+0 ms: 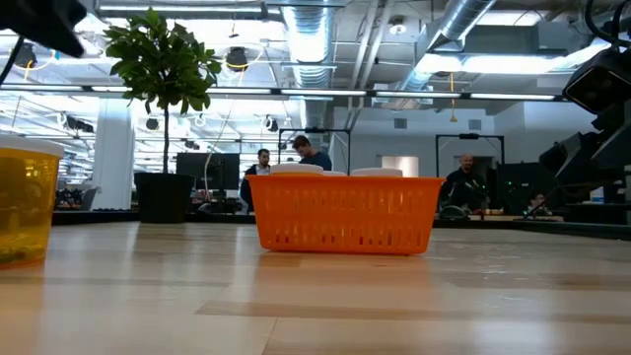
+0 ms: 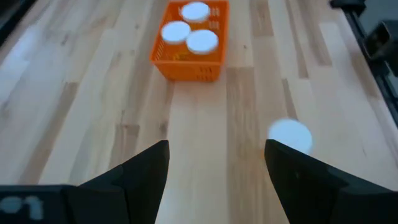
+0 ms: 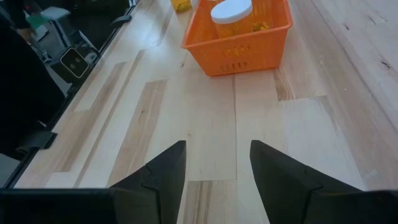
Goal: Pick and place pill bottles into a basket
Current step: Put the orange pill bottle into the orange bin
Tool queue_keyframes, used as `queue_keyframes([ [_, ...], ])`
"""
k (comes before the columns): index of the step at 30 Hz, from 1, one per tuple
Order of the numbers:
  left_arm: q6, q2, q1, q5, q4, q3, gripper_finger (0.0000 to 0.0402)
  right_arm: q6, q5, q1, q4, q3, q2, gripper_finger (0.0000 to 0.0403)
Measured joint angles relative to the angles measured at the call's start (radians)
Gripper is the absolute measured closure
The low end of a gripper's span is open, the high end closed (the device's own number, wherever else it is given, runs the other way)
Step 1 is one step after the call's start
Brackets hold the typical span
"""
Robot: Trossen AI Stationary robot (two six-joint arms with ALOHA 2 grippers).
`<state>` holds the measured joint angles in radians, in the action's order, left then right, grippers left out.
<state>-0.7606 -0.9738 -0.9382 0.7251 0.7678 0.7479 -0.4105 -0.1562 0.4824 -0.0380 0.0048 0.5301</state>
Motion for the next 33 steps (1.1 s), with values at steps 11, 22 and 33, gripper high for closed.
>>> queue_keyframes([
  [11, -0.215, 0.034, -0.226, 0.048, -0.062, -0.147, 0.0145, 0.000, 0.000, 0.000, 0.000, 0.000, 0.000, 0.0232],
  [22, -0.242, 0.076, -0.342, 0.127, -0.508, -0.421, 0.0146, 0.000, 0.000, 0.000, 0.000, 0.000, 0.000, 0.0232],
  [33, -0.131, -0.021, -0.343, 0.092, -0.702, -0.560, 0.0146, 0.000, 0.000, 0.000, 0.000, 0.000, 0.000, 0.0232],
])
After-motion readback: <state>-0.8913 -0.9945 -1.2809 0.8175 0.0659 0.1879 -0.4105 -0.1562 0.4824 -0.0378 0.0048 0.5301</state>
